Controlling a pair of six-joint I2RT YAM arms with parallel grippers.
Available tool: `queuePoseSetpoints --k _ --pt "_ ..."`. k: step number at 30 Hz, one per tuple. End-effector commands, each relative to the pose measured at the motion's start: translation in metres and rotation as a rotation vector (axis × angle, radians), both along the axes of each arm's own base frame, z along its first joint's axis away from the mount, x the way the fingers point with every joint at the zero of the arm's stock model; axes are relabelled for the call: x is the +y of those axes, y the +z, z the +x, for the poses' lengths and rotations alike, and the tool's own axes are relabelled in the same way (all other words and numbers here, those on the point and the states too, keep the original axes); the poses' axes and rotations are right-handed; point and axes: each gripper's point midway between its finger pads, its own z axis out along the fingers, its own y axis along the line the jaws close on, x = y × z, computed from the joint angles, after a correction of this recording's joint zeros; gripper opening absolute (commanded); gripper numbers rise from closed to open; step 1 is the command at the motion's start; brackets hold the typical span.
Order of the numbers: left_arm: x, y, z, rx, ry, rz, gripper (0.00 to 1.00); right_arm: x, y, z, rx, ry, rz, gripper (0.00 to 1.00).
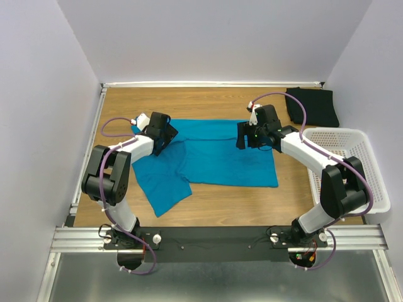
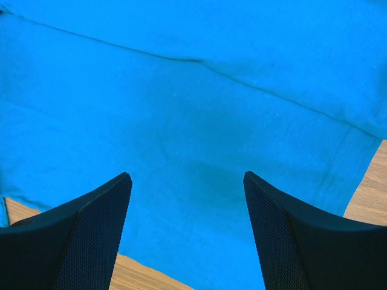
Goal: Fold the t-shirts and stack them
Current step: Fold the tshirt
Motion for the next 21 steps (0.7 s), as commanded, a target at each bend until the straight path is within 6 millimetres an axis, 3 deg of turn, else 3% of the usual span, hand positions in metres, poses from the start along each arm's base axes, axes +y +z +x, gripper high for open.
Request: queuePoseSetpoints --k 1,5,13,17,21 --pt "0.009 -0.003 0.000 0.014 0.033 0.025 0.99 -0.004 -0.002 0.004 0.002 -0.011 -0.027 0.83" --pt "0.008 -0.001 0.006 0.000 0.034 0.027 0.98 -0.004 -0.001 0.004 0.000 -0.012 -0.028 0.83" --pt "0.008 0.026 0.030 -0.088 0.015 0.065 0.96 -0.005 -0.002 0.003 0.003 -0.013 -0.028 0.83" --pt "0.006 0.025 0.038 -0.093 0.007 0.068 0.95 -0.005 -0.002 0.003 0.002 -0.014 -0.029 0.83" --pt "0.003 0.012 0.043 -0.068 -0.017 0.078 0.96 -0.004 -0.001 0.002 0.003 -0.011 -0.025 0.83"
